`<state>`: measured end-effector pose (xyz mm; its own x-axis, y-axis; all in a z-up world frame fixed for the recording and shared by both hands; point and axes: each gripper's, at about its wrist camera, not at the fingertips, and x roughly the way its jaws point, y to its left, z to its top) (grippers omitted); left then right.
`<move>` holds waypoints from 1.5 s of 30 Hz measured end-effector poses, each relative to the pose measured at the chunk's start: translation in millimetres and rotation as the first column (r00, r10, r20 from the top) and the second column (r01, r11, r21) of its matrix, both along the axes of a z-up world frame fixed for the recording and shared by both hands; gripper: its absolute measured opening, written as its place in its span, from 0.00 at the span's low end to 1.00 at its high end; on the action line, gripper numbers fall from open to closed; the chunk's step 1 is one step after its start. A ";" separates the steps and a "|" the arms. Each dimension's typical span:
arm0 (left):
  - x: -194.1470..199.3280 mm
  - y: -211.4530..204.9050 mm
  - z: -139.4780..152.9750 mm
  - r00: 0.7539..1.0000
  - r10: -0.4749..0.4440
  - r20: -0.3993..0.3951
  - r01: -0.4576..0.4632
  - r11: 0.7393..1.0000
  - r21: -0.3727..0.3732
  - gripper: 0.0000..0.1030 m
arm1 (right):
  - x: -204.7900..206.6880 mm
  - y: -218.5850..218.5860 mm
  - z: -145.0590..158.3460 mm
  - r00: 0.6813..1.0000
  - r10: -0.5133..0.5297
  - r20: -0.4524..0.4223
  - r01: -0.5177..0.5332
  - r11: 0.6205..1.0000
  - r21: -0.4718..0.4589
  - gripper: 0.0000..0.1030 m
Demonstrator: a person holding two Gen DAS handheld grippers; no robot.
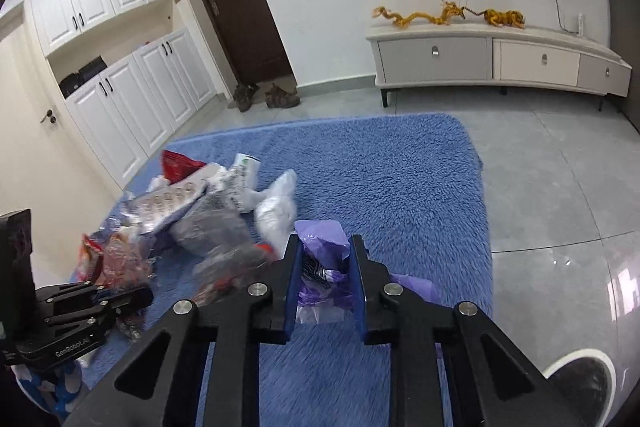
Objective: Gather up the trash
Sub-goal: 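Grasp the purple plastic bag with the right tool while the left tool grasps a clear plastic bottle, then carry both items over the trash bin and open both tools to drop them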
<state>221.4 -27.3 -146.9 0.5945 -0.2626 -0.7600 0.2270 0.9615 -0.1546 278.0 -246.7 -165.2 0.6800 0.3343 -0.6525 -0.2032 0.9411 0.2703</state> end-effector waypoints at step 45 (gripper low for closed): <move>-26.2 -414.5 -30.6 0.761 -0.639 -0.111 0.647 0.758 0.081 0.46 | -188.9 -330.9 -108.8 0.738 -0.641 -0.211 0.651 0.758 -0.029 0.35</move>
